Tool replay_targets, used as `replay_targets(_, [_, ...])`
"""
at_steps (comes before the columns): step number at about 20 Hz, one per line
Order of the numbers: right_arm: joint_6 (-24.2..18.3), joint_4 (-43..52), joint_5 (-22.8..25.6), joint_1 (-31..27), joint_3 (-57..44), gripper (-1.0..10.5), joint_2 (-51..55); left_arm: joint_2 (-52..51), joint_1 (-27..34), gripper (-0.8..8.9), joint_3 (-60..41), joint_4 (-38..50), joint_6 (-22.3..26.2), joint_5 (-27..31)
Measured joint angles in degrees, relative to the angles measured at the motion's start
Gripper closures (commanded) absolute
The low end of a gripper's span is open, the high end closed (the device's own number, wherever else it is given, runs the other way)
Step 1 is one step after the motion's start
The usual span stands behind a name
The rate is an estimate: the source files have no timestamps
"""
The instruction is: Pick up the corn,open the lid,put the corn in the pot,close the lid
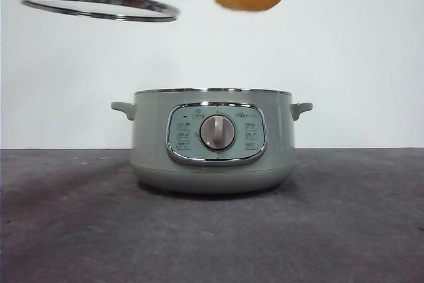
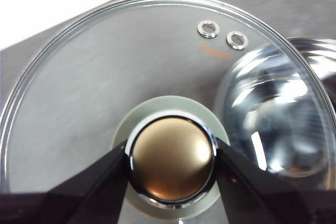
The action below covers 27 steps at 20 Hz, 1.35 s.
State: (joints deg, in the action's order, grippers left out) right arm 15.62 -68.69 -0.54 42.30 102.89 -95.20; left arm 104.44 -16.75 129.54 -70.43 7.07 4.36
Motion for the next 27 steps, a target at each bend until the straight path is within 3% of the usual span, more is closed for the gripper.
replay_targets(8, [-6.86, 1.62, -2.43, -7.48, 21.68, 9.5, -24.37, 0.00, 6.73, 8.26, 0.00, -1.07, 0.44, -0.26])
replay_targets(12, [-8.52, 3.58, -2.73, -8.20, 26.60, 9.5, -33.59, 0.00, 8.46, 8.26, 0.00, -1.09, 0.44, -3.58])
replay_targets(22, [-10.10, 4.13, -2.91, -8.09, 26.84, 9.5, -39.56, 0.00, 8.79, 8.26, 0.00, -2.43, 0.46, -4.81])
replay_targets(25, [-10.38, 3.98, -2.84, -8.04, 27.19, 9.5, -40.54, 0.00, 8.85, 8.26, 0.00, -2.38, 0.44, -7.54])
replay_targets(26, [-10.45, 3.93, -2.84, -8.04, 27.28, 9.4, -40.57, 0.00, 8.83, 8.26, 0.00, -2.40, 0.46, -7.63])
replay_targets(27, [-10.47, 3.96, -2.84, -8.04, 27.28, 8.3, -40.59, 0.00, 8.83, 8.26, 0.00, -2.40, 0.46, -7.61])
